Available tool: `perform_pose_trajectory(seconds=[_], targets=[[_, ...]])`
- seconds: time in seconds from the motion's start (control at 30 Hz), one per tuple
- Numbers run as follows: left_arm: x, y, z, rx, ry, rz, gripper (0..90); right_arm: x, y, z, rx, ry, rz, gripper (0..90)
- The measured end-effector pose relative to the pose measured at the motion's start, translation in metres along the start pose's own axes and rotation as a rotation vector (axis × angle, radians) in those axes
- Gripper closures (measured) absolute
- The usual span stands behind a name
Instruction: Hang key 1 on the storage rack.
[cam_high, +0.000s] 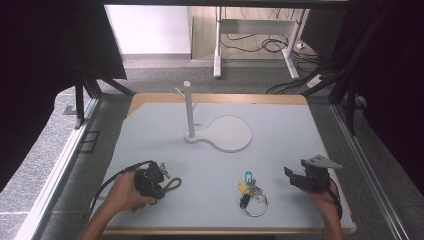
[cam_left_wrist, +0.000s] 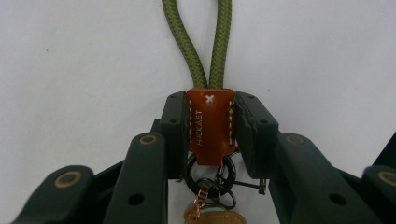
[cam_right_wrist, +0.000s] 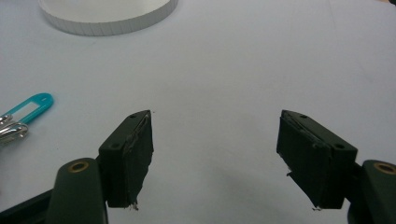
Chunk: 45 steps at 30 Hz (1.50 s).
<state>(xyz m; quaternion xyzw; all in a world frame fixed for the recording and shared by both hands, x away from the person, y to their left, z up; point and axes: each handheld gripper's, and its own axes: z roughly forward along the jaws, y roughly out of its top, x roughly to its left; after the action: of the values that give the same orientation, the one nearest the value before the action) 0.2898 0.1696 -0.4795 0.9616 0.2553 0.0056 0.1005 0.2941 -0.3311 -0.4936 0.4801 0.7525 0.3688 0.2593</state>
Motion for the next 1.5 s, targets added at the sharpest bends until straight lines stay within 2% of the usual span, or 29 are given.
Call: perform_pose_trajectory(seconds=[0.13,0.2,0.3,0.33,0.37,0.43,0.53,0.67,0.87,1.27,1.3,1.47,1.5], targets=[[0.001,-0.003,-0.005,-0.027,0.020,-0.016,66.9,0.000,0.000,0.000,0.000,-0.004,0.003,27.1],[0.002,-0.006,-0.012,-0.067,0.009,-0.034,66.9,0.000,0.000,0.000,-0.002,-0.004,0.003,27.1],[0.004,-0.010,-0.022,-0.140,-0.035,-0.054,66.9,0.000,0.000,0.000,-0.002,-0.004,0.003,27.2],[0.004,-0.011,-0.024,-0.171,-0.041,-0.077,66.9,0.000,0.000,0.000,-0.002,-0.004,0.003,27.2],[0.005,-0.012,-0.027,-0.177,-0.045,-0.075,67.0,0.000,0.000,0.000,-0.002,-0.004,0.004,27.1],[0.005,-0.013,-0.033,-0.184,-0.022,-0.070,66.9,0.000,0.000,0.000,-0.003,-0.004,0.004,27.1],[0.004,-0.011,-0.045,-0.214,-0.022,-0.062,66.9,0.000,0.000,-0.001,-0.002,-0.006,0.005,27.1],[0.001,-0.009,-0.061,-0.225,-0.003,-0.052,66.9,-0.001,0.000,-0.001,-0.004,-0.004,0.006,27.2],[0.003,-0.006,-0.081,-0.258,-0.002,-0.049,66.9,-0.001,-0.002,-0.001,0.001,-0.007,0.012,27.2],[0.009,0.006,-0.098,-0.265,0.006,-0.044,66.9,-0.003,-0.003,-0.003,-0.004,-0.008,0.017,27.3],[0.011,0.009,-0.100,-0.264,0.017,-0.038,66.9,-0.003,-0.003,-0.003,-0.007,-0.008,0.022,27.3],[0.015,0.016,-0.108,-0.280,0.022,-0.033,66.9,-0.005,-0.003,-0.004,-0.007,-0.010,0.024,27.3],[0.016,0.017,-0.110,-0.287,0.019,-0.042,66.9,-0.005,-0.003,-0.004,-0.008,-0.010,0.025,27.3]])
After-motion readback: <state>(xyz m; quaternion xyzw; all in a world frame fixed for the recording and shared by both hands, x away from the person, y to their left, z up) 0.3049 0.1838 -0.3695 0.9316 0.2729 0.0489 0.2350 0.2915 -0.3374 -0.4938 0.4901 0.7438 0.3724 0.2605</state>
